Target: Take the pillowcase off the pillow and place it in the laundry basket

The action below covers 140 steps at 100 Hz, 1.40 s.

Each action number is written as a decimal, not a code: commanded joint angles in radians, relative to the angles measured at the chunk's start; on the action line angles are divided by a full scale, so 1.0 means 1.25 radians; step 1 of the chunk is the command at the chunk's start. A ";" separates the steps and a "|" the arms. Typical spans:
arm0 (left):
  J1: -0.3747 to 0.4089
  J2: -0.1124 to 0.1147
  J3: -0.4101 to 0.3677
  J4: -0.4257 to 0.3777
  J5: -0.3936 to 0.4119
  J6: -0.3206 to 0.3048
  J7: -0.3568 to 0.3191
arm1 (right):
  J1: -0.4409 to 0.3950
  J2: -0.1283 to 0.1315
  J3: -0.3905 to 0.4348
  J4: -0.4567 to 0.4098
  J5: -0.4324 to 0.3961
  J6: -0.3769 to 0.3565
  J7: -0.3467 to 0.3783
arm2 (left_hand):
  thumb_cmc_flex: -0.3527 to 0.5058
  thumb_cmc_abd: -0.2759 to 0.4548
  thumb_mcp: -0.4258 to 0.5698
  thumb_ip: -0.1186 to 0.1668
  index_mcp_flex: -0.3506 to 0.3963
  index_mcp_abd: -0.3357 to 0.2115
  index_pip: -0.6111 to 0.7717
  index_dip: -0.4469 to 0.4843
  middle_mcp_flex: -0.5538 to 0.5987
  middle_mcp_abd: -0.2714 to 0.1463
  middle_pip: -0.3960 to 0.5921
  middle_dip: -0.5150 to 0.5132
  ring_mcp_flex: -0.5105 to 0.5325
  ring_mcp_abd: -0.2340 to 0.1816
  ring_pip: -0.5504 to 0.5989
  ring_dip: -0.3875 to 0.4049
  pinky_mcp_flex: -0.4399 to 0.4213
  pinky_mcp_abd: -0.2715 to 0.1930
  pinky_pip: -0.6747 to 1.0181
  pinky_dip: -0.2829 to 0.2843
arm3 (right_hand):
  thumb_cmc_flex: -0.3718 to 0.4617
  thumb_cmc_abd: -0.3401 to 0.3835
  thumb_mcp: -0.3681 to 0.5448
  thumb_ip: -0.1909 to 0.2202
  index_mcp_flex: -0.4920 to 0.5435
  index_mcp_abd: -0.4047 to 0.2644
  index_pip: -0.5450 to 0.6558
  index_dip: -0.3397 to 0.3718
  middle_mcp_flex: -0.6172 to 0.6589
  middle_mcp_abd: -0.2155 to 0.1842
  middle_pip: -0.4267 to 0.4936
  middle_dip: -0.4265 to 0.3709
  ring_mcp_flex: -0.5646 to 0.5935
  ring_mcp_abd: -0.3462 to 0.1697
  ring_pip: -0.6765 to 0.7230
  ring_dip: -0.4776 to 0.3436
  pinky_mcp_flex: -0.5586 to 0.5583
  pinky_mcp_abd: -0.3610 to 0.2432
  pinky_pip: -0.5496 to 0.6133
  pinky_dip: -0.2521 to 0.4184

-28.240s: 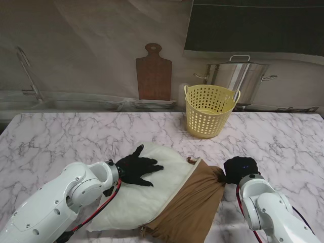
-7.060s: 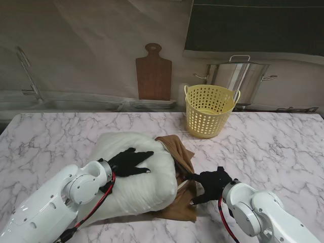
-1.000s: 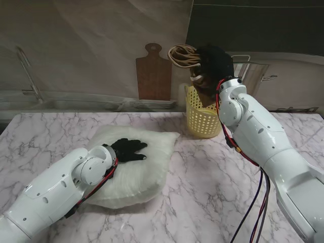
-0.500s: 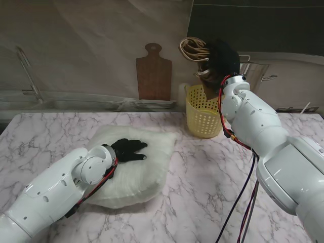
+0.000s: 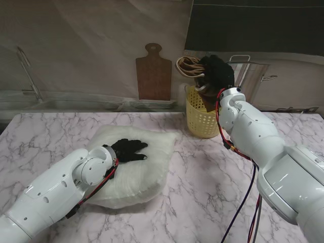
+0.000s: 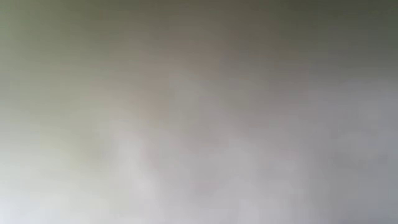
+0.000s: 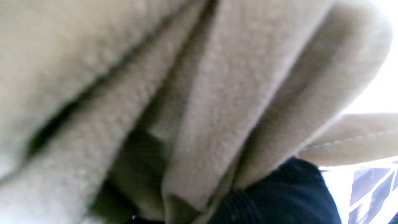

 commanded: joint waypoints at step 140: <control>0.008 -0.009 0.037 0.010 -0.013 0.006 -0.009 | -0.168 0.233 0.085 -0.351 -0.298 0.062 0.316 | 0.045 0.003 0.008 0.014 -0.018 -0.030 -0.006 0.013 -0.017 -0.032 -0.004 0.004 0.015 0.065 0.011 -0.009 -0.010 0.055 0.415 -0.009 | -0.240 -0.065 -0.018 0.144 -0.200 0.148 -0.543 -0.366 -0.201 -0.010 -0.421 -0.408 -0.388 0.003 -0.523 -0.397 -0.248 -0.032 -0.240 -0.129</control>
